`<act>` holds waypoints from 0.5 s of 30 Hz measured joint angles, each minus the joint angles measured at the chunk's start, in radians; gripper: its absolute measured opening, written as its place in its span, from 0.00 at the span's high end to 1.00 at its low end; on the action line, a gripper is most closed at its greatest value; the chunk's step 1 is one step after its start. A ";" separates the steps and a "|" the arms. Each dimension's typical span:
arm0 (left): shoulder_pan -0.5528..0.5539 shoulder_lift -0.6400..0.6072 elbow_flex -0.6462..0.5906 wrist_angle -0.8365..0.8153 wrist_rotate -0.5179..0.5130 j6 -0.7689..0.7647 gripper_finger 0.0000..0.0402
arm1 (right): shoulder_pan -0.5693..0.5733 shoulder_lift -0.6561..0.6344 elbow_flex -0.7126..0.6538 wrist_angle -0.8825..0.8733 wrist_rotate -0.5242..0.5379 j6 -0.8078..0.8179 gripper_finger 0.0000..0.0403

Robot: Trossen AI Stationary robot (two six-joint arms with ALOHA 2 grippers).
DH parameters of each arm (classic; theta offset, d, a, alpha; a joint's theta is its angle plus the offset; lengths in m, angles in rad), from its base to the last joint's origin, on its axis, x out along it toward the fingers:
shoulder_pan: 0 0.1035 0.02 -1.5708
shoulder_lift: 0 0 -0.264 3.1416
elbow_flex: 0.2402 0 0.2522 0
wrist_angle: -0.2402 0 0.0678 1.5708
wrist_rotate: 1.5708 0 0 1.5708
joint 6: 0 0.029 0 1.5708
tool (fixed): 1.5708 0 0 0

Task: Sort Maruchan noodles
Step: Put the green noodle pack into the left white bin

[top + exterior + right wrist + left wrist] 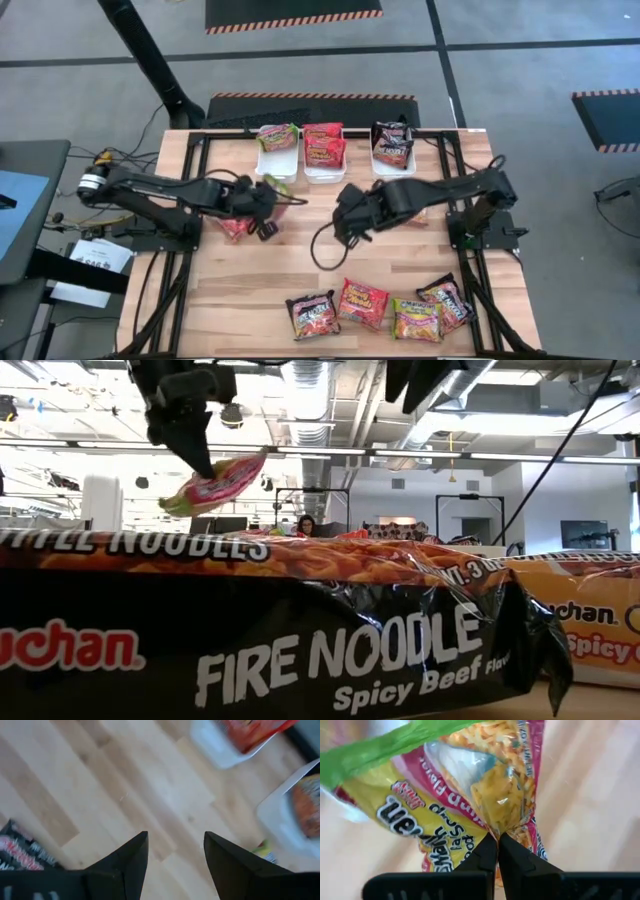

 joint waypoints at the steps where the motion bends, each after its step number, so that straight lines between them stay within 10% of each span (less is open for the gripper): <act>1: 0.006 -0.013 0.000 0.002 -0.033 0.029 1.00 | -0.012 -0.012 0.000 0.007 0.010 -0.017 0.46; 15: 0.255 -0.039 0.000 0.072 -0.209 0.526 1.00 | -0.206 -0.104 0.001 0.066 0.103 -0.312 0.46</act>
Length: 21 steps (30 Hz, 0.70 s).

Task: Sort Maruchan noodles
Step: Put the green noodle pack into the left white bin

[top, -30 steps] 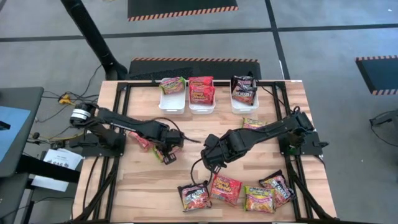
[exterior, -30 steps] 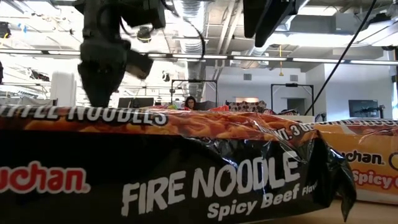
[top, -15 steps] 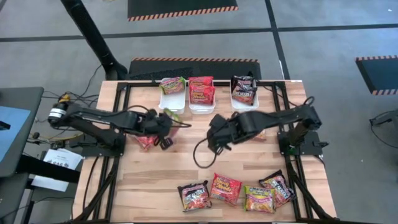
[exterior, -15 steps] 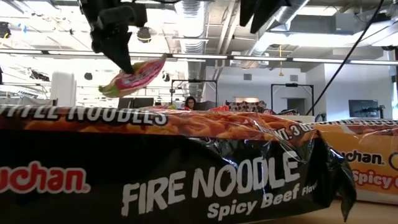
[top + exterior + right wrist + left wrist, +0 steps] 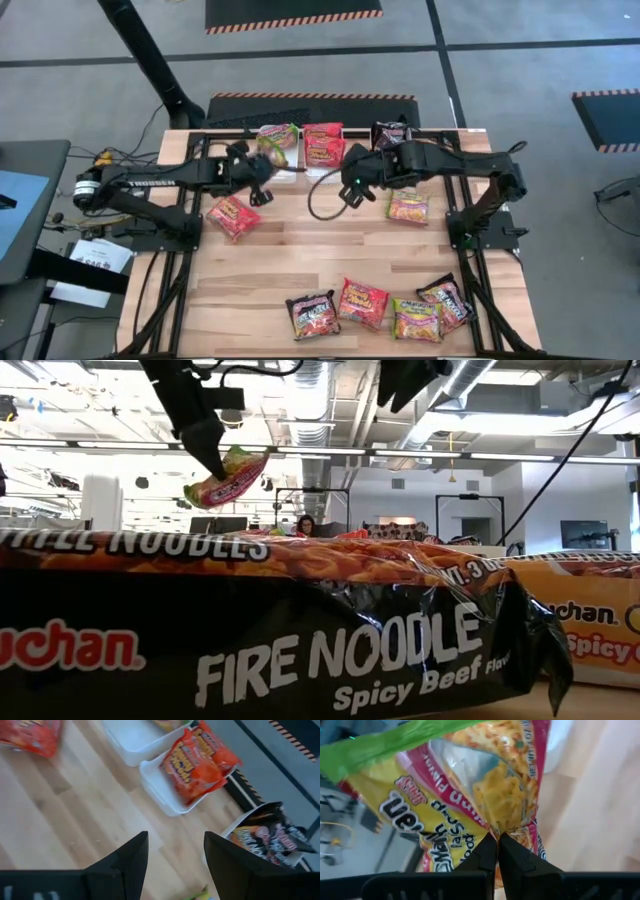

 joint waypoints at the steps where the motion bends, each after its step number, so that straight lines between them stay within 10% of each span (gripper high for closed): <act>1: 0.019 0.000 0.000 0.015 -0.001 0.033 1.00 | -0.014 -0.001 -0.001 -0.001 0.000 -0.018 0.46; 21: 0.251 0.033 0.002 0.284 0.039 0.700 1.00 | -0.219 0.005 -0.001 0.020 -0.002 -0.250 0.46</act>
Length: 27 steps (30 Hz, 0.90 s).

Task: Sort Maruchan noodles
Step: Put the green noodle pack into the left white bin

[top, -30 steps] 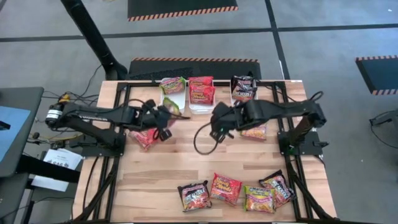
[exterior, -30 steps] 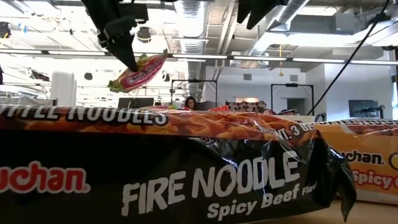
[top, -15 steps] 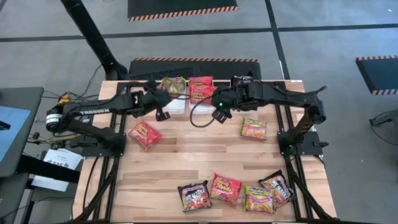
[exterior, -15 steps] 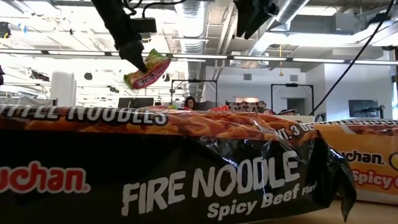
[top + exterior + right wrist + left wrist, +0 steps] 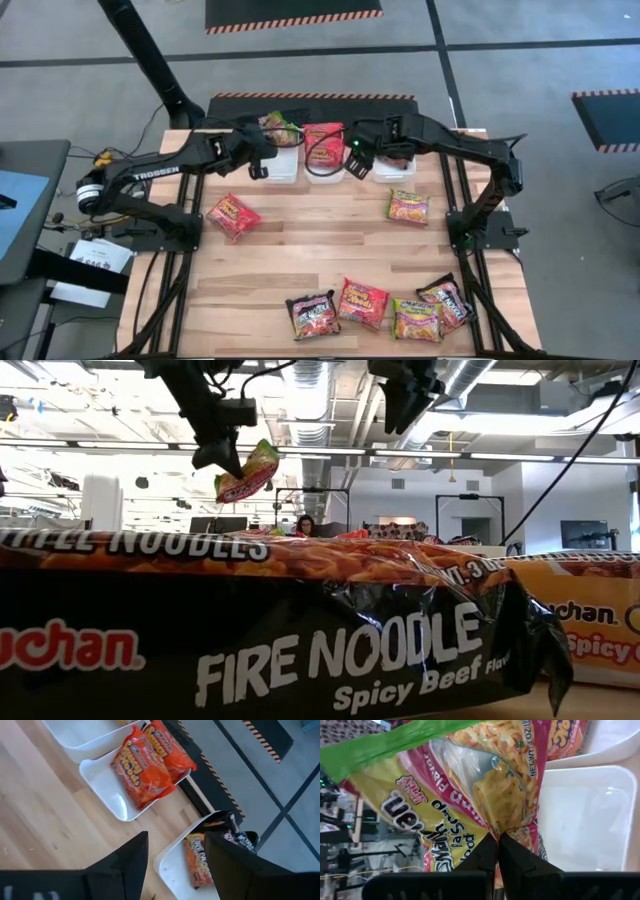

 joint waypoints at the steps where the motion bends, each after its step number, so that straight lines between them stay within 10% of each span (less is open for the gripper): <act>1: 0.001 0.014 0.001 0.018 -0.005 0.009 1.00 | -0.008 0.000 0.000 0.005 0.000 -0.011 0.46; 27: 0.051 0.406 0.135 -0.084 -0.130 0.075 1.00 | -0.115 0.000 0.000 0.019 -0.012 -0.154 0.46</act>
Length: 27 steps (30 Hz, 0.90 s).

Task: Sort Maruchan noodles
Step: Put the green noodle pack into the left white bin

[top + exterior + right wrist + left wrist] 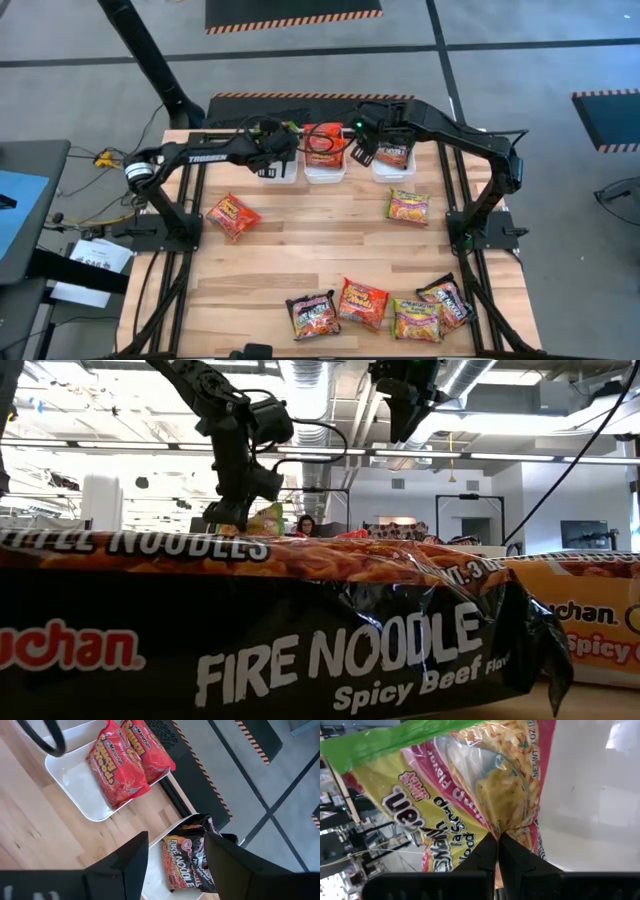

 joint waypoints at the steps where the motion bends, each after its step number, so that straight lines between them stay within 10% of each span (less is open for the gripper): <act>1: 0.001 0.004 0.000 0.001 0.001 -0.001 1.00 | 0.000 0.000 0.000 0.000 -0.001 -0.001 0.46; 17: 0.021 0.020 0.001 0.016 0.151 -0.015 1.00 | 0.002 0.000 0.000 -0.007 -0.018 -0.022 0.46; 27: 0.029 0.020 0.001 -0.001 0.168 -0.076 0.82 | 0.002 0.000 0.000 -0.005 -0.018 -0.015 0.46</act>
